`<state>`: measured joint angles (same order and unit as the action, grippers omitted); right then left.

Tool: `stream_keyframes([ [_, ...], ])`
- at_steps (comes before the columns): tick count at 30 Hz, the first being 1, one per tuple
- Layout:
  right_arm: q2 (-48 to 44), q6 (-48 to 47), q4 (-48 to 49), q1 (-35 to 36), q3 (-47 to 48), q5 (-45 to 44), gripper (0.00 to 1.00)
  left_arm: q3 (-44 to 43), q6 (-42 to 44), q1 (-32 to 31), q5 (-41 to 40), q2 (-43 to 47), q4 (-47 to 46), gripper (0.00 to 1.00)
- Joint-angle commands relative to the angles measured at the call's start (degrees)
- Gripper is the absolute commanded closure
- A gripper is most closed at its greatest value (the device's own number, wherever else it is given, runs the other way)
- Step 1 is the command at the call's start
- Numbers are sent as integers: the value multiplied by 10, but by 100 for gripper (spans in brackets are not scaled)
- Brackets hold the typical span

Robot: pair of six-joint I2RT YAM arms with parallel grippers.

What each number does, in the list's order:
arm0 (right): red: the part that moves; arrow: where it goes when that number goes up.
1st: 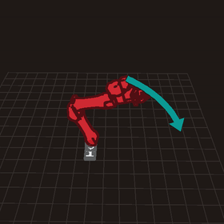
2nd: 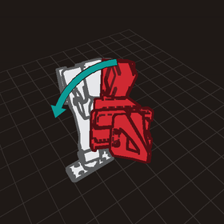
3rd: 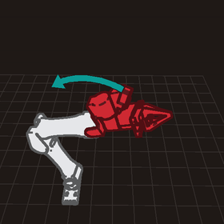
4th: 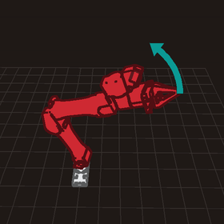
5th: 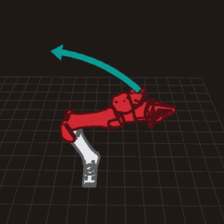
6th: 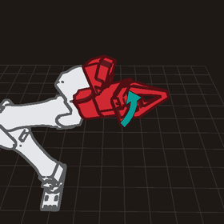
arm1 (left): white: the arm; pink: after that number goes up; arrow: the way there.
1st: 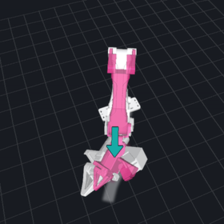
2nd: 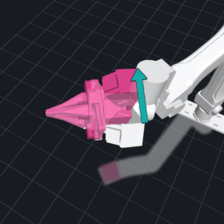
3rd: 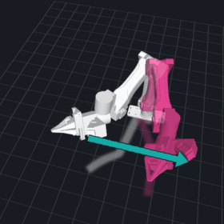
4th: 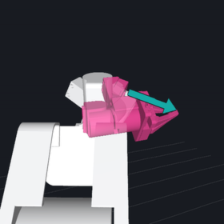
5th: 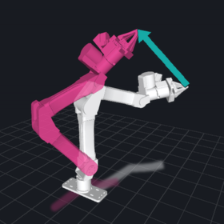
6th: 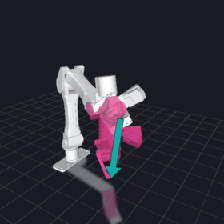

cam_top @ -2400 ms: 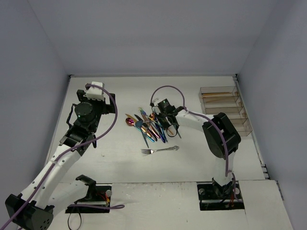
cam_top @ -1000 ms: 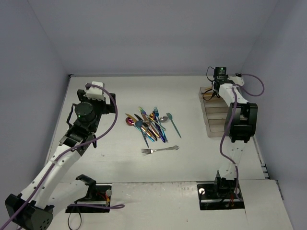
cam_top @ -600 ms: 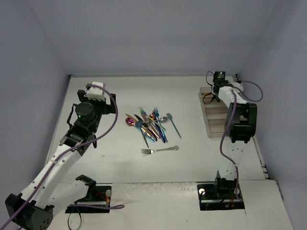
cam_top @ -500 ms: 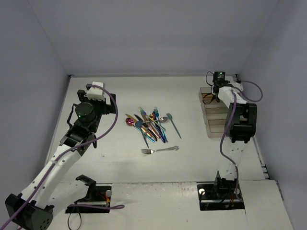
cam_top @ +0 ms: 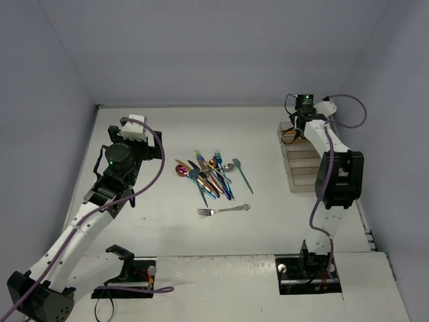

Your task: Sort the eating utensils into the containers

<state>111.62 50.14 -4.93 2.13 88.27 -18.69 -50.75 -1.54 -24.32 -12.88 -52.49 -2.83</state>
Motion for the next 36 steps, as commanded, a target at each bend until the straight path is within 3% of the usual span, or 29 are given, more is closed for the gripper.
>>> stream_keyframes([
  [1,-90,-247,22,95,-43,106,69,-11,8,-4,0,5,-32,10],
  [4,-129,-367,23,151,-98,176,67,-13,7,-4,3,3,-31,10],
  [8,-168,-465,15,264,-160,207,64,-13,5,-4,7,0,-30,10],
  [15,-134,-520,-7,363,-197,203,63,-13,6,-4,4,-4,-30,10],
  [23,-77,-532,-12,413,-169,166,66,-13,8,-4,2,-6,-29,10],
  [36,-24,-531,-10,425,-149,110,71,-12,6,-4,4,-3,-29,10],
])
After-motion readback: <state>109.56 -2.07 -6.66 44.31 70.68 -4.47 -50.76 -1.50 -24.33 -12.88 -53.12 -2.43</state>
